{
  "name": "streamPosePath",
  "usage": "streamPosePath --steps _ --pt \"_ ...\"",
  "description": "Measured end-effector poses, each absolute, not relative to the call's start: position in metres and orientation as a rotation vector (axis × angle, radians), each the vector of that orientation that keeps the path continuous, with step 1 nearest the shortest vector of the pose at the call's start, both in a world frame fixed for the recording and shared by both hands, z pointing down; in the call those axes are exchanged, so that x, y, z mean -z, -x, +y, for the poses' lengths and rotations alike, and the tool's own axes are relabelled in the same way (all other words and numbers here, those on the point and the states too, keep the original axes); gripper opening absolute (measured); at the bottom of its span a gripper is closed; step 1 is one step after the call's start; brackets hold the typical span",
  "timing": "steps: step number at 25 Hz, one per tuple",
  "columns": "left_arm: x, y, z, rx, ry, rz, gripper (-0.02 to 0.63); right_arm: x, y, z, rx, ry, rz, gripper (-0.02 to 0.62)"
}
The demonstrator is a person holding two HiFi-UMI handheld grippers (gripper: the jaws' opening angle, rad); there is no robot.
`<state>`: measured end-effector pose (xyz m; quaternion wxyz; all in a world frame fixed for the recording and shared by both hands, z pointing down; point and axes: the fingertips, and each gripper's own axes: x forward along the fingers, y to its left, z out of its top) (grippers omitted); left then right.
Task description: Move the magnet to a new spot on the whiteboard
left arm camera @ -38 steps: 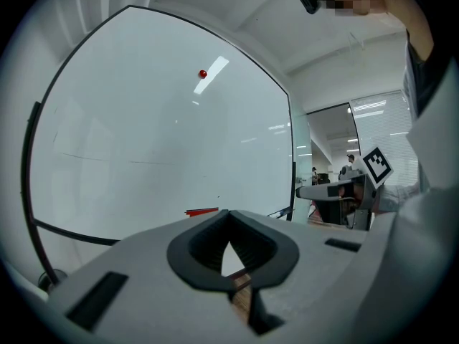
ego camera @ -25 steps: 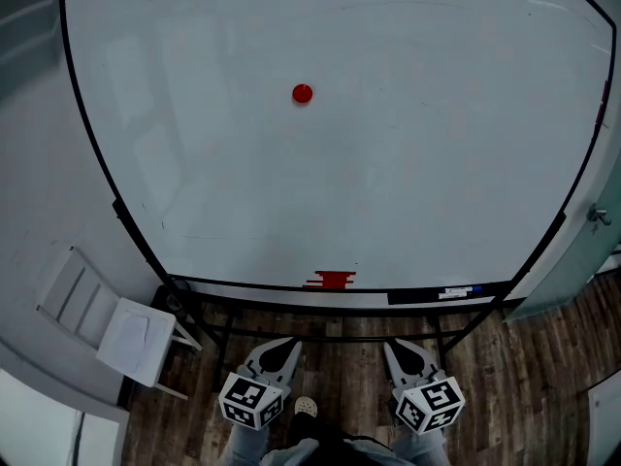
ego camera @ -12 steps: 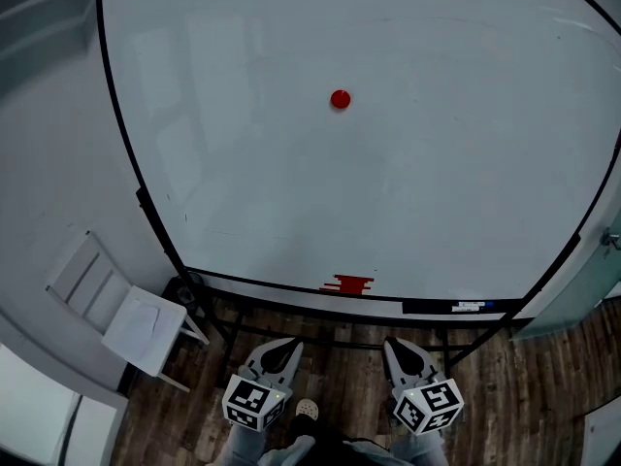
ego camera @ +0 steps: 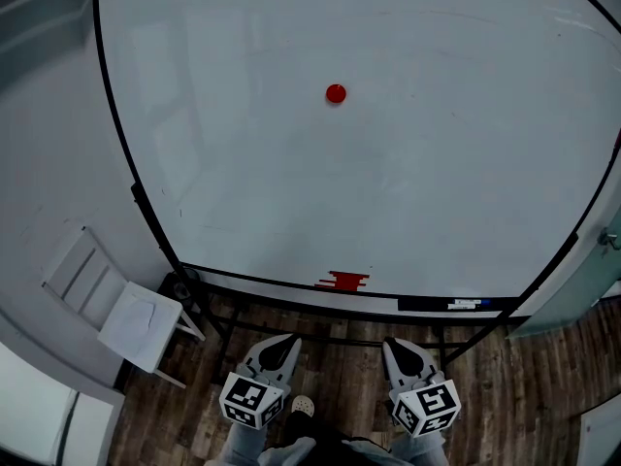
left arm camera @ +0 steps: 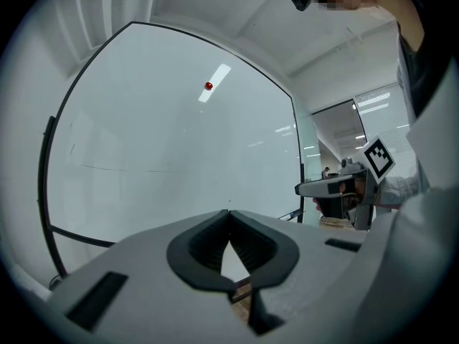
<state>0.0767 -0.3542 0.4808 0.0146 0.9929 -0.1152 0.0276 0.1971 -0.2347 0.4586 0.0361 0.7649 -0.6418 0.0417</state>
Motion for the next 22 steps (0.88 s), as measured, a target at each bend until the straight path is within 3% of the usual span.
streamPosePath --steps 22 --pt "-0.4794 -0.0829 -0.3551 -0.090 -3.091 -0.344 0.009 -0.4604 -0.2044 -0.2329 -0.139 -2.378 -1.943 0.026"
